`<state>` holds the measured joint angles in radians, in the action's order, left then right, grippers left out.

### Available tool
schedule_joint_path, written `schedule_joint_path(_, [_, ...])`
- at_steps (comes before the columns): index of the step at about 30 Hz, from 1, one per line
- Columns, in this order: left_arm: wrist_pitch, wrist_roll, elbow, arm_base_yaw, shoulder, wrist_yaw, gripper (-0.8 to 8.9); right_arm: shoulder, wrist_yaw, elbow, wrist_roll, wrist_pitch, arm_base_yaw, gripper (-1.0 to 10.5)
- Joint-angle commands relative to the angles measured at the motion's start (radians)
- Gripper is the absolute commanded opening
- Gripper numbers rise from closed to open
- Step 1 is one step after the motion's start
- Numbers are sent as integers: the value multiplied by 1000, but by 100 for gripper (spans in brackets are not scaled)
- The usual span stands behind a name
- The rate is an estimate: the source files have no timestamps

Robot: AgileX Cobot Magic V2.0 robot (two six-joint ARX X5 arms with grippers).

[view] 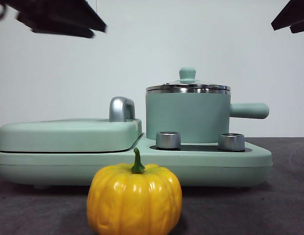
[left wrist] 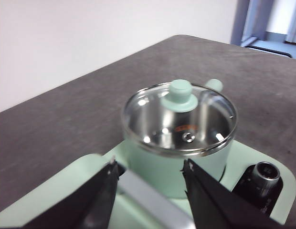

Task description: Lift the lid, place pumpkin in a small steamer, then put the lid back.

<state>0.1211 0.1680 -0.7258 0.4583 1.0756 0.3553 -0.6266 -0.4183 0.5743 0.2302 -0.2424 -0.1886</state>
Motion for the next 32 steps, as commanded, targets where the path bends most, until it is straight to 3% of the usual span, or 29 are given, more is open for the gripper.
schedule_joint_path(1, [58,-20,-37,23,68,4,226,-6,0,17,-21,14,-2,312])
schedule_joint_path(9, [158,-55,-122,67,255,4,227,-6,0,17,-21,14,-2,312])
schedule_joint_path(32, [164,-42,-545,175,721,4,227,-6,0,17,-21,7,-2,312])
